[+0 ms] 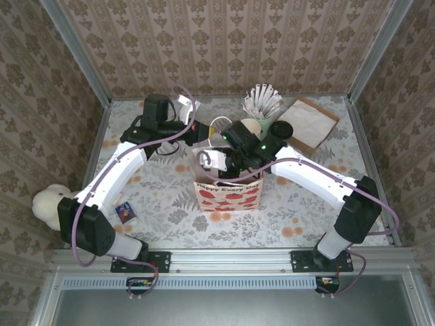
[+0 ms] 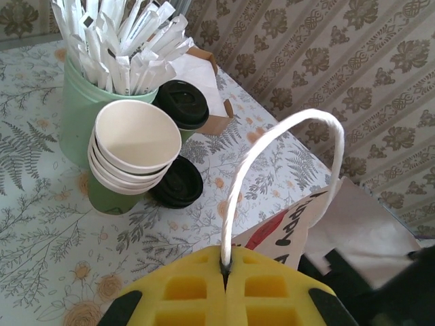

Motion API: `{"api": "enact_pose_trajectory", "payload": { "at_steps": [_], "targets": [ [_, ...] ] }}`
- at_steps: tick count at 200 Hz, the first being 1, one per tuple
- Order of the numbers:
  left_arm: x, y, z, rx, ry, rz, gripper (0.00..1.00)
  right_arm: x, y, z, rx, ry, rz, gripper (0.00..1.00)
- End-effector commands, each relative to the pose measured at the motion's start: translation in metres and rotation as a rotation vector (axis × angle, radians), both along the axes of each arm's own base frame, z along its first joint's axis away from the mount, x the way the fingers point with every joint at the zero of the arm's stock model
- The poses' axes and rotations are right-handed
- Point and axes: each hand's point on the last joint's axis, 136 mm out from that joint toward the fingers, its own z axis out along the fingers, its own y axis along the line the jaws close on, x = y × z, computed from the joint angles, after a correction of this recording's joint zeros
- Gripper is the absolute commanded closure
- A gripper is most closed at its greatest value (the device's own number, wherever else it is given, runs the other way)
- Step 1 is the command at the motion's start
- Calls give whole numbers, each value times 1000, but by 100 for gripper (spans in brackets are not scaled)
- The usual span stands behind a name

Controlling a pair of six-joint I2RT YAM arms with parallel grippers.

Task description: Pack the takeout coffee

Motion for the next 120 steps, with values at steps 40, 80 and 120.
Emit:
{"api": "enact_pose_trajectory", "payload": {
  "at_steps": [40, 80, 120],
  "targets": [
    [2, -4, 8, -3, -28, -18, 100, 22, -11, 120, 304, -59, -323, 0],
    [3, -3, 11, 5, -44, -14, 100, -13, -60, 147, 396, -139, -213, 0],
    [-7, -8, 19, -27, -48, -83, 100, 43, -113, 106, 302, -40, -435, 0]
  ]
}}
